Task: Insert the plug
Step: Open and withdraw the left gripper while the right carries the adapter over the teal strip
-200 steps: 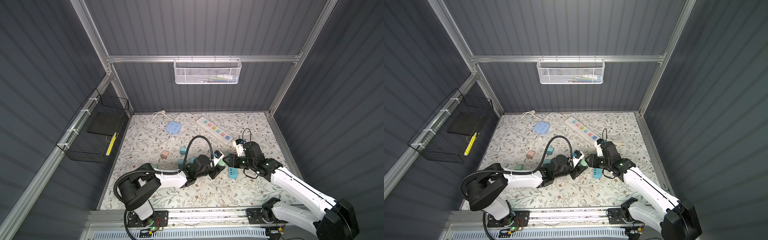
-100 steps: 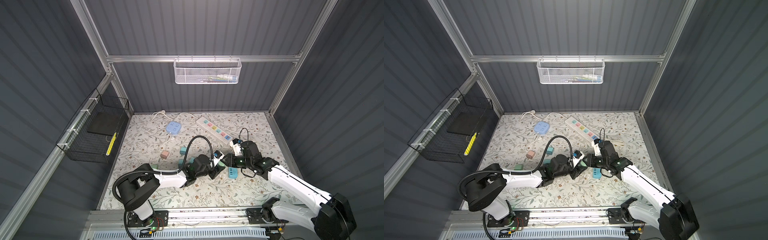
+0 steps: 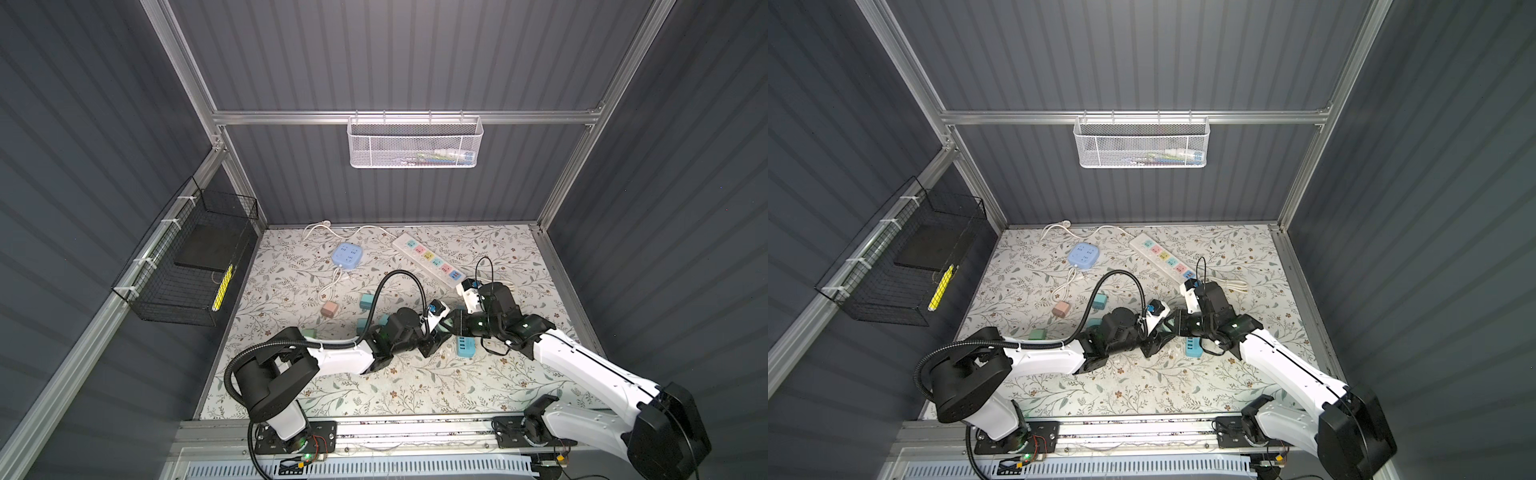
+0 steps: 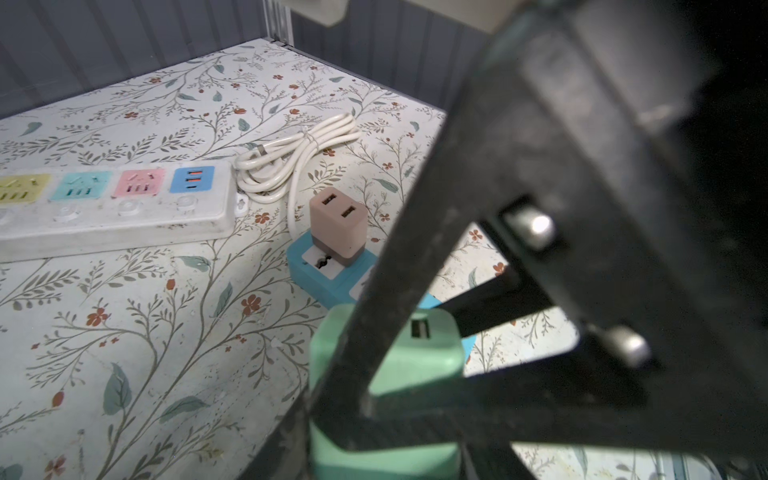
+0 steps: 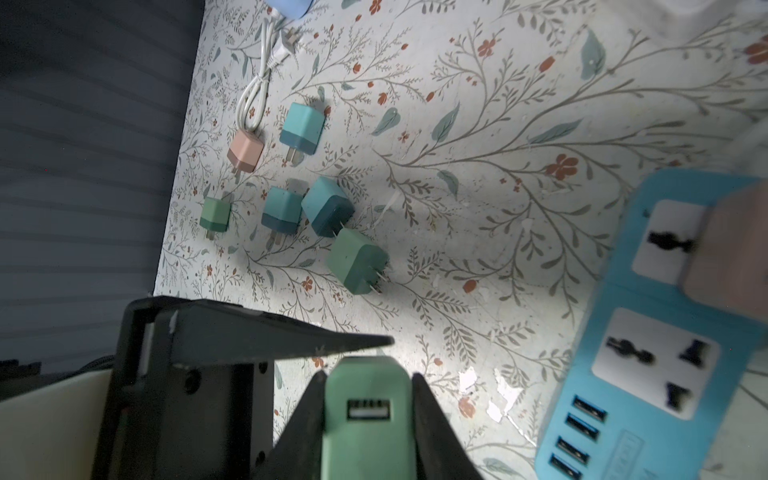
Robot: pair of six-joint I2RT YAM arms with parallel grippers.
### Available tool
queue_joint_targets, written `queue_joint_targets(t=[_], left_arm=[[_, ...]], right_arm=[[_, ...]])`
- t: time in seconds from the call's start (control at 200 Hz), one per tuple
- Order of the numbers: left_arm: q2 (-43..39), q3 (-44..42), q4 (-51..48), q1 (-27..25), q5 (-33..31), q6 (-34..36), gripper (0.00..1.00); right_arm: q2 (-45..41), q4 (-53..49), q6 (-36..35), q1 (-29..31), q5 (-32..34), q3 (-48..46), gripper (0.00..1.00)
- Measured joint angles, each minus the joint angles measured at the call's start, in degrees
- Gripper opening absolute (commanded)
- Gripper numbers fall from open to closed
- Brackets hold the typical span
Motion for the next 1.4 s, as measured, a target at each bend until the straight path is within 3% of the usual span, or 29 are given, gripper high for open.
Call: queue_joint_targets(t=[0.19, 0.285, 0.46, 0.665, 0.926, 1.401], left_arm=[[-3.39, -0.02, -3.63, -0.28, -7.08, -2.69, 0.68], [-6.60, -0.74, -5.81, -0.33, -14.67, -6.16, 0.70], [-11.45, -4.22, -10.80, -0.31, -31.10, -16.13, 0.83], [-9.29, -2.73, -22.01, -0.20, -44.33, -27.21, 0.92], [-8.44, -2.14, -24.92, -0.02, -45.40, -33.09, 0.94], [-11.32, -6.05, -21.33, 1.57, -42.95, -33.62, 0.97]], right_arm=[[-5.99, -1.38, 0.85, 0.26, 10.86, -0.59, 0.22], [-10.23, -2.23, 1.40, 0.26, 17.77, -2.82, 0.22], [-10.40, -4.13, 1.40, 0.37, 28.26, -5.09, 0.22], [-7.78, -4.35, 1.01, 0.48, 33.55, -6.27, 0.23], [-3.17, 0.17, -0.13, 0.55, 34.12, -8.79, 0.23], [0.09, 6.14, -0.20, 1.09, 34.88, -10.54, 0.23]])
